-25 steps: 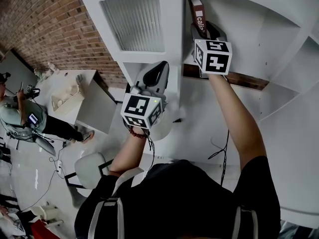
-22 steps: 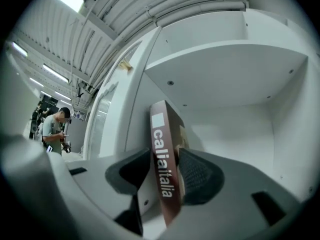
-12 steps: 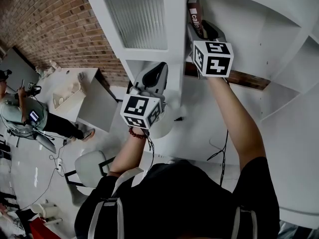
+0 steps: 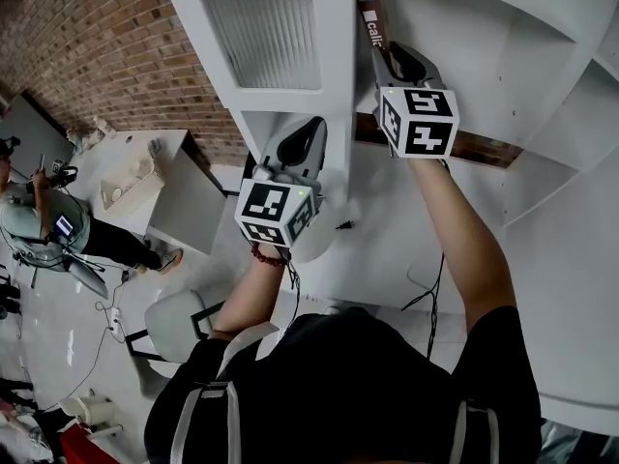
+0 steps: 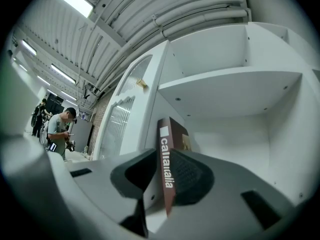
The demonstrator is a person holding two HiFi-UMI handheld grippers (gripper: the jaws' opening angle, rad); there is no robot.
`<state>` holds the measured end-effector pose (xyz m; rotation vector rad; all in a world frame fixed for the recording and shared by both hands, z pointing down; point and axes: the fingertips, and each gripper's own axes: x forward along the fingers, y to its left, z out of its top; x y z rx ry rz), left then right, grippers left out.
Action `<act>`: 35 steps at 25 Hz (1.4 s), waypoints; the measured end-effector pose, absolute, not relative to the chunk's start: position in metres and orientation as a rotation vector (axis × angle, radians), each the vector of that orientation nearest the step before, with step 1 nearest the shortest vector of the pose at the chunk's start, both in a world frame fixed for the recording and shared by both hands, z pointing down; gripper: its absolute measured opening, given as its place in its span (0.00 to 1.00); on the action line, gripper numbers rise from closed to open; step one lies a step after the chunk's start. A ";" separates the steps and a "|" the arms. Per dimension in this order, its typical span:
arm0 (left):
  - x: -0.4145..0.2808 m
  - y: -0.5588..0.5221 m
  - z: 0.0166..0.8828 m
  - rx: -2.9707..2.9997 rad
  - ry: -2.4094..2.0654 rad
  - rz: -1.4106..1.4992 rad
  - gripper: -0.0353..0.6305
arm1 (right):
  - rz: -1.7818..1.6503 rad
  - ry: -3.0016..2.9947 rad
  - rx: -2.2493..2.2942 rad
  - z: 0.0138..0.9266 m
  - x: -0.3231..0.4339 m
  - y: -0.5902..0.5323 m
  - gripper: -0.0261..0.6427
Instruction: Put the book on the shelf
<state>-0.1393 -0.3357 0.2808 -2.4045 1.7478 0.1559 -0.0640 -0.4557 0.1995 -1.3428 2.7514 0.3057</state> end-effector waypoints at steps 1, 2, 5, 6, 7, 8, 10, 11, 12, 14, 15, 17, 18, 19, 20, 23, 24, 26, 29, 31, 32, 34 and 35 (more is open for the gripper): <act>-0.138 -0.335 0.281 -2.407 1.745 0.157 0.08 | 0.308 2.750 -1.345 0.201 -0.061 -0.454 0.17; -0.137 -0.335 0.281 -2.408 1.743 0.158 0.08 | 0.306 2.751 -1.346 0.202 -0.059 -0.453 0.15; -0.132 -0.336 0.281 -2.414 1.733 0.163 0.08 | 0.280 2.765 -1.349 0.210 -0.051 -0.453 0.12; -0.130 -0.337 0.281 -2.417 1.726 0.164 0.08 | 0.269 2.766 -1.351 0.213 -0.048 -0.452 0.11; -0.128 -0.337 0.281 -2.422 1.718 0.164 0.08 | 0.260 2.764 -1.351 0.215 -0.044 -0.451 0.11; -0.126 -0.337 0.282 -2.426 1.707 0.165 0.08 | 0.256 2.763 -1.352 0.217 -0.041 -0.450 0.11; -0.121 -0.335 0.281 -2.438 1.673 0.178 0.08 | 0.252 2.765 -1.356 0.223 -0.037 -0.448 0.11; -0.118 -0.334 0.279 -2.443 1.651 0.188 0.08 | 0.247 2.768 -1.357 0.225 -0.035 -0.447 0.11; -0.114 -0.332 0.277 -2.446 1.629 0.197 0.08 | 0.241 2.771 -1.358 0.228 -0.032 -0.445 0.11; -0.106 -0.330 0.276 -2.449 1.596 0.205 0.08 | 0.236 2.774 -1.362 0.234 -0.027 -0.442 0.11; -0.103 -0.329 0.276 -2.453 1.589 0.205 0.08 | 0.236 2.774 -1.365 0.237 -0.023 -0.441 0.11; -0.099 -0.327 0.279 -2.464 1.585 0.203 0.08 | 0.230 2.772 -1.369 0.243 -0.017 -0.437 0.11; -0.098 -0.326 0.281 -2.468 1.586 0.201 0.08 | 0.224 2.771 -1.368 0.246 -0.015 -0.434 0.11; -0.098 -0.326 0.284 -2.470 1.589 0.200 0.08 | 0.216 2.771 -1.364 0.249 -0.012 -0.432 0.11; -0.098 -0.325 0.286 -2.471 1.592 0.199 0.08 | 0.206 2.772 -1.358 0.252 -0.010 -0.430 0.11; -0.093 -0.323 0.296 -2.484 1.590 0.190 0.08 | 0.143 2.773 -1.331 0.264 -0.002 -0.424 0.11; -0.091 -0.322 0.300 -2.493 1.585 0.182 0.08 | 0.120 2.771 -1.322 0.268 0.001 -0.422 0.11; -0.086 -0.321 0.309 -2.511 1.580 0.166 0.08 | 0.097 2.769 -1.314 0.276 0.006 -0.418 0.11; -0.083 -0.317 0.320 -2.528 1.587 0.151 0.08 | 0.099 2.772 -1.312 0.287 0.012 -0.411 0.11; -0.082 -0.316 0.327 -2.539 1.592 0.143 0.08 | 0.091 2.779 -1.306 0.296 0.016 -0.405 0.11; -0.081 -0.316 0.331 -2.545 1.593 0.135 0.08 | 0.079 2.782 -1.300 0.301 0.018 -0.402 0.11; -0.078 -0.316 0.337 -2.556 1.587 0.115 0.08 | 0.057 2.784 -1.294 0.310 0.024 -0.397 0.11; -0.077 -0.315 0.339 -2.561 1.582 0.107 0.08 | 0.049 2.783 -1.298 0.315 0.026 -0.394 0.11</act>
